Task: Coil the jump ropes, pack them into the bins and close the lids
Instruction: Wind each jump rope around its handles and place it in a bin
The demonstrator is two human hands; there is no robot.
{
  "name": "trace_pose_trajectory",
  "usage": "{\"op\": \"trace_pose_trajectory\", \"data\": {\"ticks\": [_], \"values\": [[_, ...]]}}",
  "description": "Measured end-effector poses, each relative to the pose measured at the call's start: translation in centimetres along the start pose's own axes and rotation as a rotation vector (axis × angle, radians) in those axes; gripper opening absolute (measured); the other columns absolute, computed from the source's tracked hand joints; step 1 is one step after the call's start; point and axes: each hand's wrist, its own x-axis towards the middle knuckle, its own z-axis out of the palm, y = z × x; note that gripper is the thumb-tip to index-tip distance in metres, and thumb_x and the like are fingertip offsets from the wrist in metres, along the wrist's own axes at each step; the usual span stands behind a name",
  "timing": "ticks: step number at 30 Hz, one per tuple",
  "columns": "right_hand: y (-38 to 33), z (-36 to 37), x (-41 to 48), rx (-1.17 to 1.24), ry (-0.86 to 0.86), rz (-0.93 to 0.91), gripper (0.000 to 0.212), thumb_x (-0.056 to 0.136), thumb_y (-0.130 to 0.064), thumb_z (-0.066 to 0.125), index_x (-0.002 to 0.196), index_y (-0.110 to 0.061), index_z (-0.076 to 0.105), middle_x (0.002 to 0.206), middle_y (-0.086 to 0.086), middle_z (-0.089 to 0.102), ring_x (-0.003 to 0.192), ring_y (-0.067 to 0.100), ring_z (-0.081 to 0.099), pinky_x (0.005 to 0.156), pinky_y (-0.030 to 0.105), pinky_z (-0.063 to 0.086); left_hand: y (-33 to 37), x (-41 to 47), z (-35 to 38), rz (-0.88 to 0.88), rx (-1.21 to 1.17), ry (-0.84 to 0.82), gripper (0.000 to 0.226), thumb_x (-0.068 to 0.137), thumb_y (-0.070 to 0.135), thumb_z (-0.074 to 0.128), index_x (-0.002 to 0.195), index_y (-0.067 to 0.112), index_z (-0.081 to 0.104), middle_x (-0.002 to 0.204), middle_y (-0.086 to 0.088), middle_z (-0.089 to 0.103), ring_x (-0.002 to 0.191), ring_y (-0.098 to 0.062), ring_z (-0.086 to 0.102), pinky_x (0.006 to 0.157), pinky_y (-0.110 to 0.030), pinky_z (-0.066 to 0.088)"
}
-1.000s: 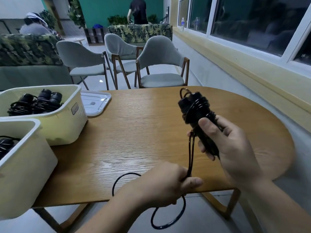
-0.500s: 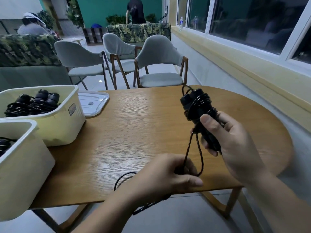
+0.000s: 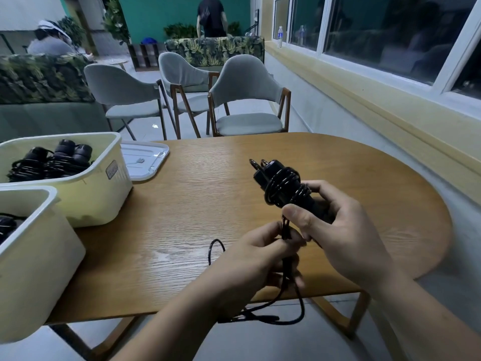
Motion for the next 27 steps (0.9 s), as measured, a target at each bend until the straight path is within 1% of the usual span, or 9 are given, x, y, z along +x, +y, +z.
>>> {"op": "trace_pose_trajectory", "data": {"ticks": [5, 9, 13, 17, 19, 21, 23, 24, 27], "values": [[0.1, -0.4, 0.2, 0.006, 0.039, 0.002, 0.037, 0.091, -0.051, 0.076, 0.122, -0.032, 0.071, 0.07, -0.001, 0.066, 0.062, 0.01, 0.062, 0.059, 0.022, 0.046, -0.1, -0.1, -0.3, -0.015, 0.09, -0.012, 0.018, 0.112, 0.024, 0.053, 0.121, 0.016, 0.066, 0.074, -0.002, 0.051, 0.065, -0.02, 0.056, 0.058, -0.029, 0.044], [0.1, -1.4, 0.5, -0.044, 0.141, 0.016, 0.036, 0.09, -0.056, 0.074, 0.117, -0.033, 0.072, 0.071, -0.005, 0.067, 0.061, 0.009, 0.06, 0.057, 0.019, 0.045, 0.0, -0.6, -0.2, -0.086, 0.303, -0.094, 0.019, 0.111, 0.029, 0.056, 0.123, 0.017, 0.064, 0.071, 0.002, 0.051, 0.067, -0.017, 0.049, 0.06, -0.031, 0.045], [0.1, -1.9, 0.5, -0.318, 0.221, -0.01, 0.043, 0.087, -0.063, 0.075, 0.123, -0.041, 0.069, 0.081, -0.013, 0.072, 0.079, 0.001, 0.068, 0.062, 0.011, 0.047, 0.6, -1.0, -0.7, -0.058, 0.575, -0.122, 0.019, 0.11, 0.034, 0.057, 0.116, 0.021, 0.069, 0.072, 0.007, 0.057, 0.07, -0.015, 0.052, 0.068, -0.033, 0.048], [0.6, -2.0, 0.6, -0.499, 0.208, -0.066, 0.057, 0.085, -0.064, 0.076, 0.133, -0.035, 0.068, 0.087, -0.018, 0.07, 0.087, -0.009, 0.064, 0.066, 0.007, 0.047, 1.6, -1.1, -2.1, -0.019, 0.845, -0.1, 0.02, 0.109, 0.041, 0.055, 0.111, 0.03, 0.072, 0.07, 0.009, 0.062, 0.067, -0.009, 0.057, 0.067, -0.03, 0.047], [0.5, -2.3, 0.9, -0.564, 0.146, -0.03, 0.061, 0.083, -0.066, 0.076, 0.136, -0.037, 0.066, 0.09, -0.022, 0.067, 0.085, -0.011, 0.063, 0.066, 0.005, 0.045, 2.0, -1.2, -2.8, 0.018, 0.946, -0.048, 0.02, 0.109, 0.041, 0.055, 0.106, 0.033, 0.073, 0.071, 0.01, 0.066, 0.069, -0.008, 0.062, 0.074, -0.034, 0.052], [0.2, -2.6, 1.0, -0.664, 0.006, 0.059, 0.062, 0.081, -0.07, 0.075, 0.137, -0.044, 0.064, 0.093, -0.026, 0.065, 0.077, -0.009, 0.062, 0.063, 0.005, 0.045, 2.3, -1.2, -3.6, 0.079, 1.01, 0.032, 0.02, 0.109, 0.04, 0.055, 0.1, 0.034, 0.073, 0.074, 0.011, 0.07, 0.073, -0.008, 0.065, 0.08, -0.038, 0.054], [0.2, -2.6, 1.2, -0.723, -0.15, 0.161, 0.058, 0.081, -0.074, 0.074, 0.133, -0.05, 0.064, 0.096, -0.026, 0.067, 0.081, -0.008, 0.061, 0.061, 0.01, 0.046, 2.5, -1.3, -4.2, 0.159, 1.054, 0.114, 0.021, 0.108, 0.04, 0.056, 0.097, 0.035, 0.073, 0.075, 0.013, 0.069, 0.075, -0.008, 0.063, 0.075, -0.031, 0.051], [0.2, -2.6, 1.3, -0.712, -0.215, 0.205, 0.054, 0.081, -0.075, 0.074, 0.129, -0.052, 0.066, 0.097, -0.025, 0.07, 0.083, -0.006, 0.063, 0.065, 0.013, 0.047, 2.6, -1.4, -4.4, 0.196, 1.074, 0.138, 0.021, 0.107, 0.04, 0.057, 0.096, 0.035, 0.074, 0.076, 0.013, 0.069, 0.076, -0.007, 0.063, 0.072, -0.029, 0.049], [0.4, -3.0, 1.5, -0.608, -0.427, 0.32, 0.037, 0.086, -0.073, 0.072, 0.117, -0.054, 0.072, 0.094, -0.023, 0.076, 0.08, -0.005, 0.067, 0.072, 0.025, 0.052, 2.6, -1.7, -4.4, 0.268, 1.071, 0.156, 0.016, 0.105, 0.039, 0.062, 0.097, 0.032, 0.075, 0.076, 0.011, 0.067, 0.077, -0.011, 0.063, 0.072, -0.035, 0.05]]}}
